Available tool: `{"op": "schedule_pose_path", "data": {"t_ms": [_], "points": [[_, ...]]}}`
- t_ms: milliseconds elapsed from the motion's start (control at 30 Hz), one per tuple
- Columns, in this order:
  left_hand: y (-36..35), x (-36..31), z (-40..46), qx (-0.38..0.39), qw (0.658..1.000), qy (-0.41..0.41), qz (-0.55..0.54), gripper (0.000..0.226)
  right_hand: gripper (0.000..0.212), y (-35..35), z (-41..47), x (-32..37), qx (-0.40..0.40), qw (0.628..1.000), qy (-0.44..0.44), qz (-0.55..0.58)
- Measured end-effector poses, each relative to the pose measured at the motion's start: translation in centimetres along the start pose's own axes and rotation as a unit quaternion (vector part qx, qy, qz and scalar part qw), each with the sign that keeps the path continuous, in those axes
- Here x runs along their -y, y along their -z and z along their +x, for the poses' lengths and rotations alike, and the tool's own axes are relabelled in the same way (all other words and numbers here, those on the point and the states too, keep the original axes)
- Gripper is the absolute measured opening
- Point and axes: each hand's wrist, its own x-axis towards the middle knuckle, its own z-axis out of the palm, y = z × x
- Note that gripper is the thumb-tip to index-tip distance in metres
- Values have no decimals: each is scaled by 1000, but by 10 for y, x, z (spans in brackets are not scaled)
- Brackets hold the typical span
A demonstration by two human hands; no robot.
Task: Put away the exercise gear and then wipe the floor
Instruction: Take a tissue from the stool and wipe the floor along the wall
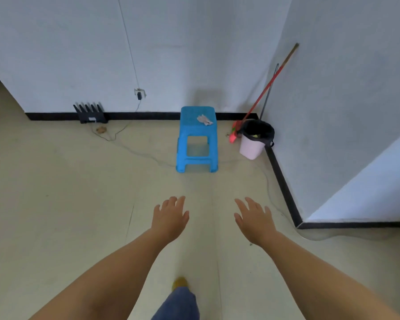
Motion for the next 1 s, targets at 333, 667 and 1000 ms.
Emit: {"op": "schedule_pose_path", "data": {"t_ms": [333, 667, 1000], "points": [[59, 30, 258, -23, 999, 5, 24, 51, 50, 71, 254, -9, 22, 999, -25, 6], [95, 23, 456, -4, 1000, -5, -15, 51, 45, 140, 462, -3, 43, 999, 27, -17], [71, 18, 642, 28, 992, 85, -94, 52, 48, 154, 695, -20, 100, 988, 115, -10]]}}
